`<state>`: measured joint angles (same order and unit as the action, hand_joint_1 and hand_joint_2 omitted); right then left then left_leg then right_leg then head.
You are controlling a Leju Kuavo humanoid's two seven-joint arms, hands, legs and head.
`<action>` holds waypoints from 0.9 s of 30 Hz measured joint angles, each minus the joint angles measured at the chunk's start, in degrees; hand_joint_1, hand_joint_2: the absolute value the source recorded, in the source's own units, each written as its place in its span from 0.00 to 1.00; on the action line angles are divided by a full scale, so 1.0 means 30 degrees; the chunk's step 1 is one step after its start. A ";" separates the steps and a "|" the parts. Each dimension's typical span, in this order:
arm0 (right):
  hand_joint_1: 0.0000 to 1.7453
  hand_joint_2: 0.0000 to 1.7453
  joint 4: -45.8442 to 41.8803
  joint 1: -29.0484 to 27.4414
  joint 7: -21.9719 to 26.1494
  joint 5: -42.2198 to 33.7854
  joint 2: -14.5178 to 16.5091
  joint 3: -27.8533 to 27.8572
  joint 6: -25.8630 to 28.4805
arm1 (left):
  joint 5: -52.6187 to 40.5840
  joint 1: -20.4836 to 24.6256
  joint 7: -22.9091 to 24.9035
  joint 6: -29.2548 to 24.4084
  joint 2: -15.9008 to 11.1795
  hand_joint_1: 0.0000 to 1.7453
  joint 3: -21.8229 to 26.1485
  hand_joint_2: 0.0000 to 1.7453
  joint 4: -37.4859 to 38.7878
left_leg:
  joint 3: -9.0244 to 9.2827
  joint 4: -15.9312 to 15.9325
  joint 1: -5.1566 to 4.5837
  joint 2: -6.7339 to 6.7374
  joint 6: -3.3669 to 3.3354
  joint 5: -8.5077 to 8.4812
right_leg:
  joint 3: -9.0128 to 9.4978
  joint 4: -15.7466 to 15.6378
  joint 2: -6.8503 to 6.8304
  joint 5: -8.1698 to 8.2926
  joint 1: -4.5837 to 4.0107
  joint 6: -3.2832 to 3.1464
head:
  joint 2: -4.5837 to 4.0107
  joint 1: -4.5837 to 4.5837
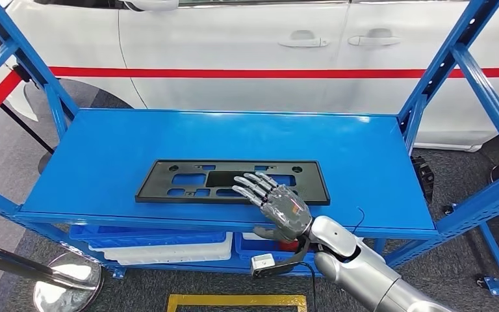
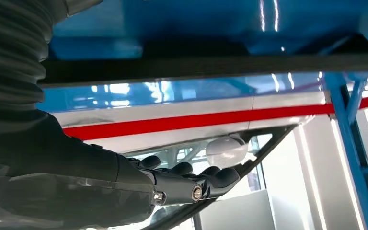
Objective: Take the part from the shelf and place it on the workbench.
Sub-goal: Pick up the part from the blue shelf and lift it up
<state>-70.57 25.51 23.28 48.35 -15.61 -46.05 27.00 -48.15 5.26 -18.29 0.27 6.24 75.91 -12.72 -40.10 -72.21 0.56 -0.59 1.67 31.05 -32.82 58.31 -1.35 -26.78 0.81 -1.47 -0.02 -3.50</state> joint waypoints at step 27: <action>0.00 1.00 0.4647 0.2141 -0.0865 0.2306 0.1291 -0.0989 0.2113 | -0.0603 0.0108 -0.0022 0.0104 0.0036 0.00 -0.0137 0.00 0.0000 | 0.0354 0.0773 -0.0074 -0.0149 0.0070 0.0432 | -0.0325 0.0036 -0.0127 0.0237 0.0119 -0.0003 | 0.0000 0.0000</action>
<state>-56.63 31.94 20.68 55.27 -11.73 -49.02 33.34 -49.95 5.59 -18.35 0.58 6.35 75.50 -12.72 -39.04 -69.89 0.34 -1.04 1.88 32.35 -33.80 58.41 -1.73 -26.07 1.17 -1.48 -0.02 -3.50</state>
